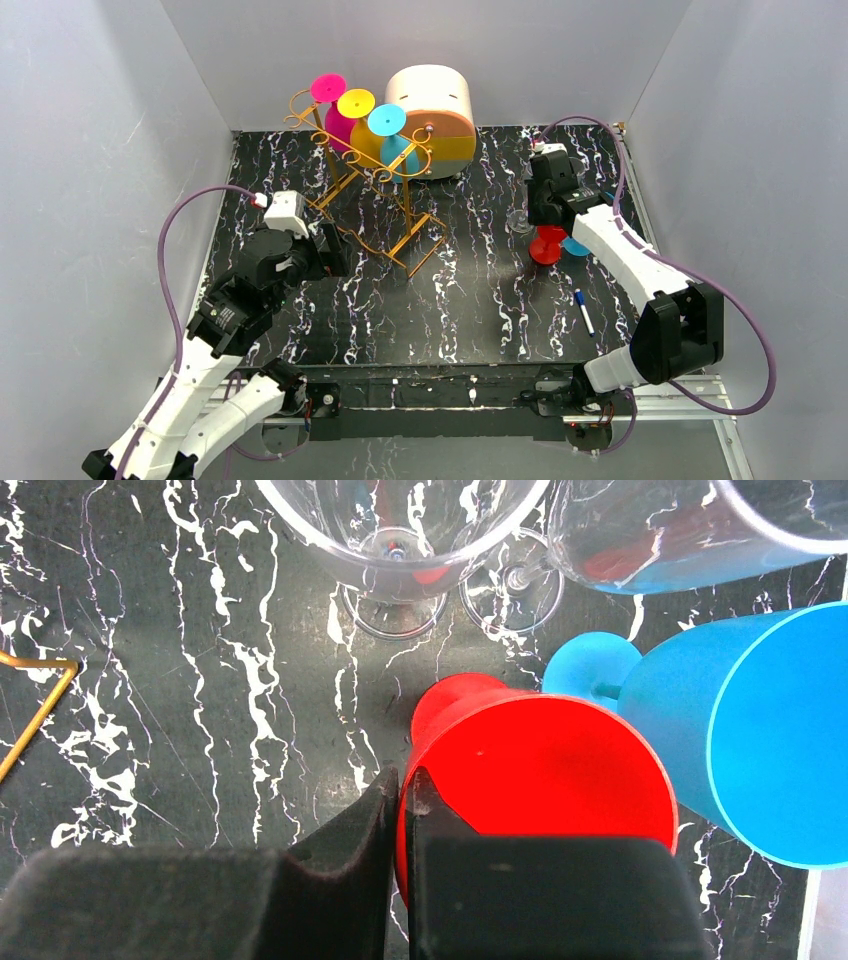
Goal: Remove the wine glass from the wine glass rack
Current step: Place the wine glass at the center of the board.
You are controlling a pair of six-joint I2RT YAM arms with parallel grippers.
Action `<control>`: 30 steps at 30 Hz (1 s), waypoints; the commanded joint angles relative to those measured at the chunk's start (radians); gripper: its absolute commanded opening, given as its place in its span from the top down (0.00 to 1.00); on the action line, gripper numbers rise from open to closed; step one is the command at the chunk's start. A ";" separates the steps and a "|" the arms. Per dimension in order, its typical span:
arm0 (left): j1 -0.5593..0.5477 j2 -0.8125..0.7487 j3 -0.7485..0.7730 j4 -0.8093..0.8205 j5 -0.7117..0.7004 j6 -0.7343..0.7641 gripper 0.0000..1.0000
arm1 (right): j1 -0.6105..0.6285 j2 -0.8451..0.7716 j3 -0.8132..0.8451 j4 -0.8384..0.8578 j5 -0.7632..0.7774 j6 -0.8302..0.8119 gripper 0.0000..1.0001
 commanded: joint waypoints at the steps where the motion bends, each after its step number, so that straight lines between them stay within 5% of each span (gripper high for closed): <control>1: 0.001 -0.006 0.024 -0.026 -0.026 0.010 0.02 | -0.007 0.000 0.054 -0.011 0.019 -0.020 0.87; 23: 0.000 -0.025 0.018 -0.026 -0.015 0.021 0.02 | -0.011 -0.036 -0.033 0.084 0.038 -0.012 0.87; 30: 0.000 -0.016 0.016 -0.024 0.001 0.030 0.02 | -0.012 -0.029 -0.025 0.086 0.030 -0.005 0.78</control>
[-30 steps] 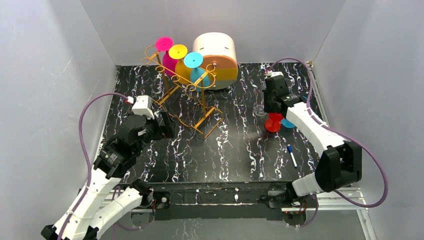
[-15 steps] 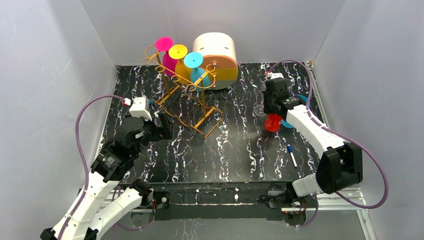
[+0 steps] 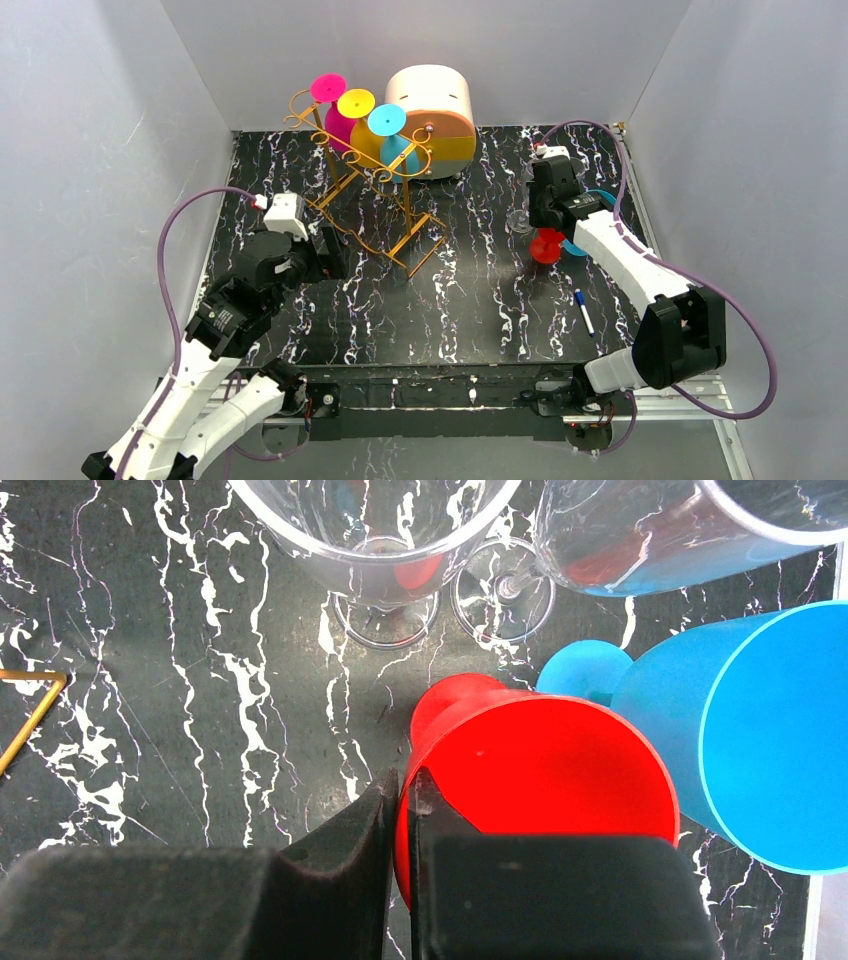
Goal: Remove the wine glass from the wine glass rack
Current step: Place the wine glass at the center of the board.
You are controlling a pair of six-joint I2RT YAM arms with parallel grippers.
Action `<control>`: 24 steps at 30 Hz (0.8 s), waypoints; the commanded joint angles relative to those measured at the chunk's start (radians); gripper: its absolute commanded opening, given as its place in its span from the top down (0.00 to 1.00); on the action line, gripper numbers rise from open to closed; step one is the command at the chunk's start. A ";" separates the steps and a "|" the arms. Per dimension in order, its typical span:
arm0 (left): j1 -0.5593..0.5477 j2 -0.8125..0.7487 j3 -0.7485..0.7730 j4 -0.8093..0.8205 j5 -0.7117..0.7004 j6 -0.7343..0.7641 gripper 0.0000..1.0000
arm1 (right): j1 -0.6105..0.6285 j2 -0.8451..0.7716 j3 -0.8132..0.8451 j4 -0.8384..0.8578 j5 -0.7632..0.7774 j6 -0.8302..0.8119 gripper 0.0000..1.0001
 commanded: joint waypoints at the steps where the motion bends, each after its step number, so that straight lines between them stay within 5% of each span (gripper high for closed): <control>1: 0.001 -0.004 0.013 -0.001 0.005 0.016 0.02 | -0.007 -0.004 0.031 0.021 0.014 0.003 0.76; 11: 0.000 -0.012 0.004 0.034 0.077 0.028 0.02 | -0.006 0.015 0.102 -0.020 -0.003 -0.001 0.69; 14: 0.001 -0.008 0.005 0.024 0.047 0.024 0.02 | -0.007 0.014 0.142 -0.045 -0.004 -0.002 0.49; 20: 0.001 -0.028 -0.001 0.018 -0.005 0.033 0.02 | -0.006 -0.028 0.250 -0.125 -0.063 0.025 0.42; 24: 0.001 -0.038 -0.009 0.019 -0.016 0.054 0.02 | -0.007 -0.111 0.278 -0.099 -0.252 0.098 0.35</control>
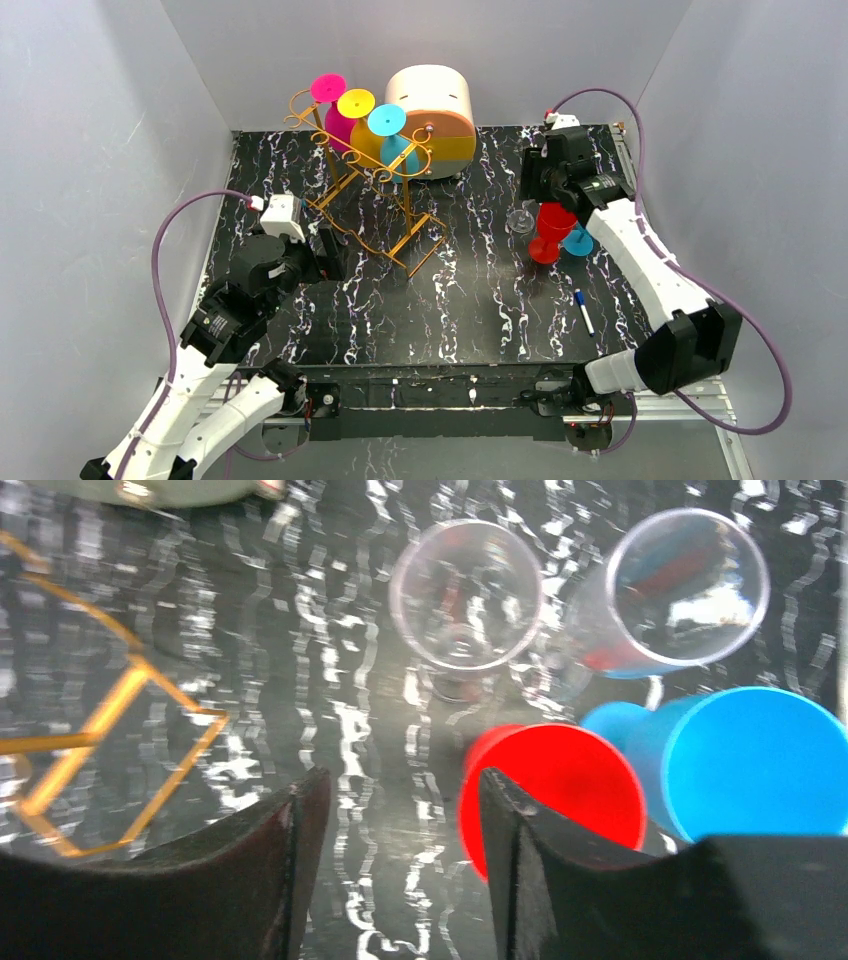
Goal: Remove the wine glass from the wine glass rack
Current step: Place the wine glass at the center of the board, then adjust the wine rack at the center of the board.
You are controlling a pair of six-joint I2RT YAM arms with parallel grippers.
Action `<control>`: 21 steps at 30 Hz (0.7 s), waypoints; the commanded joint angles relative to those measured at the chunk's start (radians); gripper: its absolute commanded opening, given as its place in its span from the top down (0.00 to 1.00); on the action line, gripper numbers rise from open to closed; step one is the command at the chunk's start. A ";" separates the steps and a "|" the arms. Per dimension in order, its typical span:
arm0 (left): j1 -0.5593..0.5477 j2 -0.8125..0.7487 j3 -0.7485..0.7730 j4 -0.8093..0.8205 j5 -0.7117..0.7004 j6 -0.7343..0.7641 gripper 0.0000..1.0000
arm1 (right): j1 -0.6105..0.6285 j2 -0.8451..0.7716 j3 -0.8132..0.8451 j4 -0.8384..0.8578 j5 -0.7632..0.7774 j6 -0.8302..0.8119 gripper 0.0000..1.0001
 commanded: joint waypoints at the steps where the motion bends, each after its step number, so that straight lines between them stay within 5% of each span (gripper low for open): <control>1: 0.001 -0.016 -0.011 -0.001 -0.038 0.029 0.02 | -0.006 -0.127 0.050 0.040 -0.219 0.102 0.33; 11: 0.000 -0.022 -0.010 -0.013 -0.047 0.023 0.02 | -0.004 -0.118 -0.063 0.601 -0.903 0.442 0.19; 21: 0.001 -0.033 -0.018 -0.029 -0.049 0.025 0.02 | 0.102 0.047 0.008 0.810 -0.989 0.593 0.12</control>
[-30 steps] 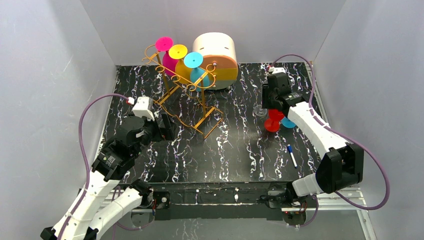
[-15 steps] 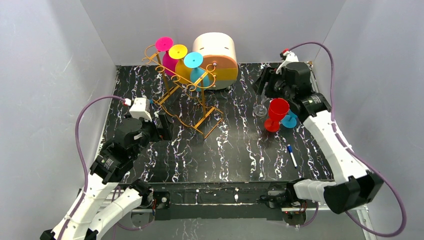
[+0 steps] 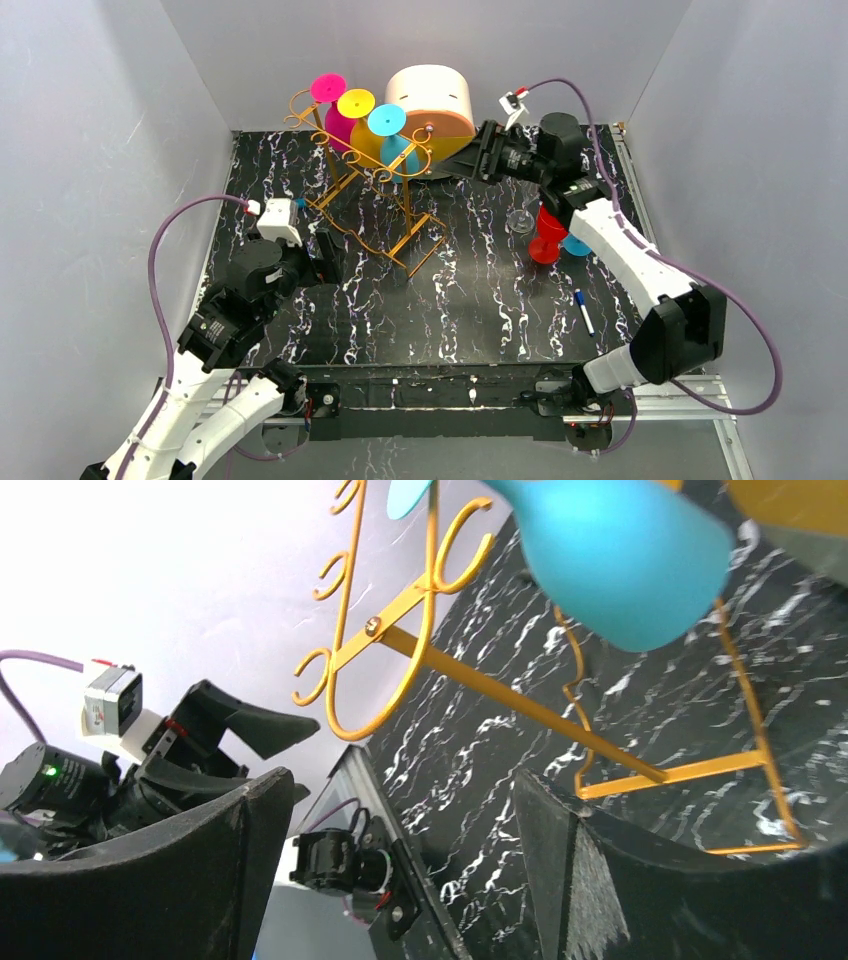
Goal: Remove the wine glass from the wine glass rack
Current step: Adjust the wine rack at the center of the board.
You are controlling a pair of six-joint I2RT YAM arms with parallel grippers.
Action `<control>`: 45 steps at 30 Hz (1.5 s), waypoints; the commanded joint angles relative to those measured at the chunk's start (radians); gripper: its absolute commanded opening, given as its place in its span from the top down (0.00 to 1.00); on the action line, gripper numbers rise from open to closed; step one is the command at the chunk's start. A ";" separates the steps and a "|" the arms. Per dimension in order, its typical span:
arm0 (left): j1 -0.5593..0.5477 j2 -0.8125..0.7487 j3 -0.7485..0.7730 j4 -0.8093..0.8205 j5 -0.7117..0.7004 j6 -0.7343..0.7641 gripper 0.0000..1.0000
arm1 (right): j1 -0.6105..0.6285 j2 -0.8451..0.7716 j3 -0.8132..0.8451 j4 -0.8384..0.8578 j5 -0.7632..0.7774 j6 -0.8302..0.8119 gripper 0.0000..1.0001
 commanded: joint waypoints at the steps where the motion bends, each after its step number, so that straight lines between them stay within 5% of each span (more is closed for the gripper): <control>1: 0.001 0.004 -0.004 -0.013 -0.019 0.007 0.02 | 0.063 0.045 0.061 0.165 -0.056 0.076 0.12; 12: 0.000 -0.006 0.007 -0.030 -0.016 0.024 0.02 | 0.134 0.178 0.204 0.140 -0.028 0.065 0.11; 28: 0.000 -0.005 0.019 -0.027 -0.034 0.052 0.02 | 0.272 0.133 0.274 -0.055 0.098 -0.059 0.10; 45: 0.000 -0.079 0.033 -0.050 -0.244 0.048 0.02 | 0.367 0.090 0.273 -0.130 0.075 -0.100 0.09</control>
